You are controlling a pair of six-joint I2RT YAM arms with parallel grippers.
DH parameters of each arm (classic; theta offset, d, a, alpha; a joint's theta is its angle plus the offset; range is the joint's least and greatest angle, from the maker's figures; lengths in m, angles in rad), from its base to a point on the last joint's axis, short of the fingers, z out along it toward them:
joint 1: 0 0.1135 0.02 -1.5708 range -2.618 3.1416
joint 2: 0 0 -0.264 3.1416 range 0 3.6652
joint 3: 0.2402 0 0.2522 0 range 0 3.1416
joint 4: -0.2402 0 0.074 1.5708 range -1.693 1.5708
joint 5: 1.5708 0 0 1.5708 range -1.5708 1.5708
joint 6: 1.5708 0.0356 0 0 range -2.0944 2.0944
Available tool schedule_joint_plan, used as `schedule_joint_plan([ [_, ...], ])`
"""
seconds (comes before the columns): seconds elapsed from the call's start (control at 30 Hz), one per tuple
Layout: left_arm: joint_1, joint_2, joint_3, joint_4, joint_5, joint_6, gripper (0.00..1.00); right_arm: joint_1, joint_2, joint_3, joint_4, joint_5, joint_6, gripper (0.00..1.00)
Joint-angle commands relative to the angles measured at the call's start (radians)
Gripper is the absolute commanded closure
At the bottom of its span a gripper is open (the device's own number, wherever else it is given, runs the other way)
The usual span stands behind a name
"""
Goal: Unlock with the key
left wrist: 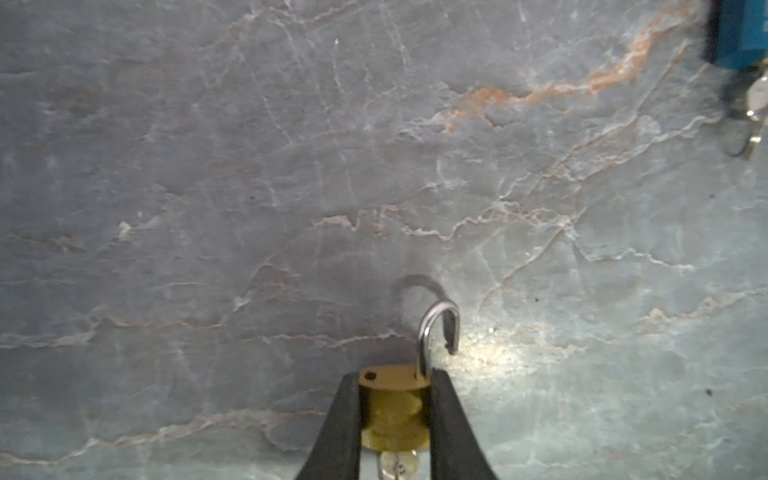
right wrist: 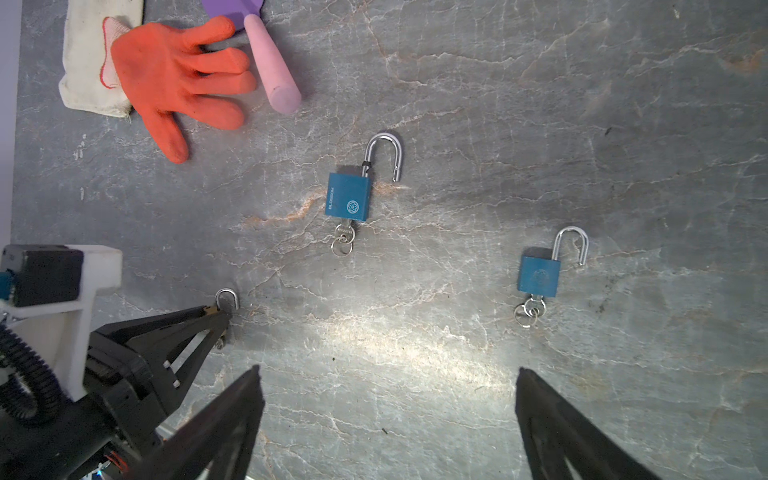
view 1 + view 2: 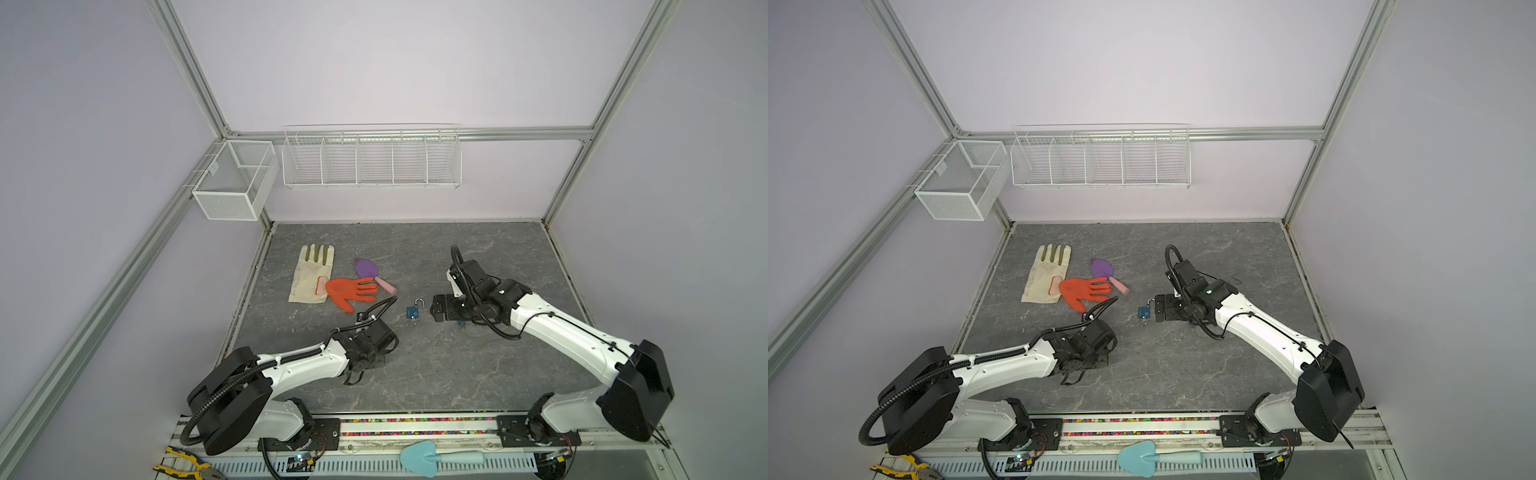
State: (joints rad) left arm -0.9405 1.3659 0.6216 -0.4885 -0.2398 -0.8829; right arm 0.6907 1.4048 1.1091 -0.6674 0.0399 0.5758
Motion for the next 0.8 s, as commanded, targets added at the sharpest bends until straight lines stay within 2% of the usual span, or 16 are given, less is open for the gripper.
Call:
schedule_joint_plan([
  [0.0, 0.006, 0.035, 0.037, -0.037, 0.007, -0.024, 1.00, -0.013, -0.008, -0.023, 0.001, -0.002, -0.003, 0.04],
  [0.03, 0.006, 0.040, 0.041, -0.038, 0.009, -0.021, 0.96, -0.014, -0.012, -0.026, 0.001, 0.000, -0.004, 0.04],
  [0.1, 0.006, 0.047, 0.055, -0.054, 0.015, -0.021, 0.80, -0.019, -0.019, -0.030, 0.000, 0.005, -0.007, 0.04],
  [0.37, 0.026, -0.051, 0.115, -0.126, -0.023, 0.006, 0.47, -0.076, -0.090, -0.022, -0.021, 0.053, -0.054, 0.04],
  [0.47, 0.040, -0.140, 0.177, -0.160, -0.082, 0.043, 0.38, -0.138, -0.140, -0.011, -0.031, 0.101, -0.080, 0.03],
  [0.53, 0.061, -0.213, 0.207, -0.147, -0.152, 0.086, 0.30, -0.194, -0.175, -0.011, -0.024, 0.197, -0.099, 0.01],
  [0.6, 0.120, -0.294, 0.229, -0.132, -0.241, 0.146, 0.14, -0.274, -0.202, -0.024, -0.007, 0.311, -0.089, 0.10],
  [0.63, 0.161, -0.322, 0.235, -0.131, -0.285, 0.167, 0.07, -0.315, -0.211, -0.042, 0.014, 0.345, -0.082, 0.11],
  [0.67, 0.224, -0.353, 0.243, -0.125, -0.328, 0.183, 0.03, -0.361, -0.221, -0.074, 0.055, 0.372, -0.074, 0.11],
  [0.77, 0.412, -0.407, 0.215, -0.018, -0.437, 0.272, 0.00, -0.478, -0.215, -0.202, 0.216, 0.488, -0.048, 0.11],
])
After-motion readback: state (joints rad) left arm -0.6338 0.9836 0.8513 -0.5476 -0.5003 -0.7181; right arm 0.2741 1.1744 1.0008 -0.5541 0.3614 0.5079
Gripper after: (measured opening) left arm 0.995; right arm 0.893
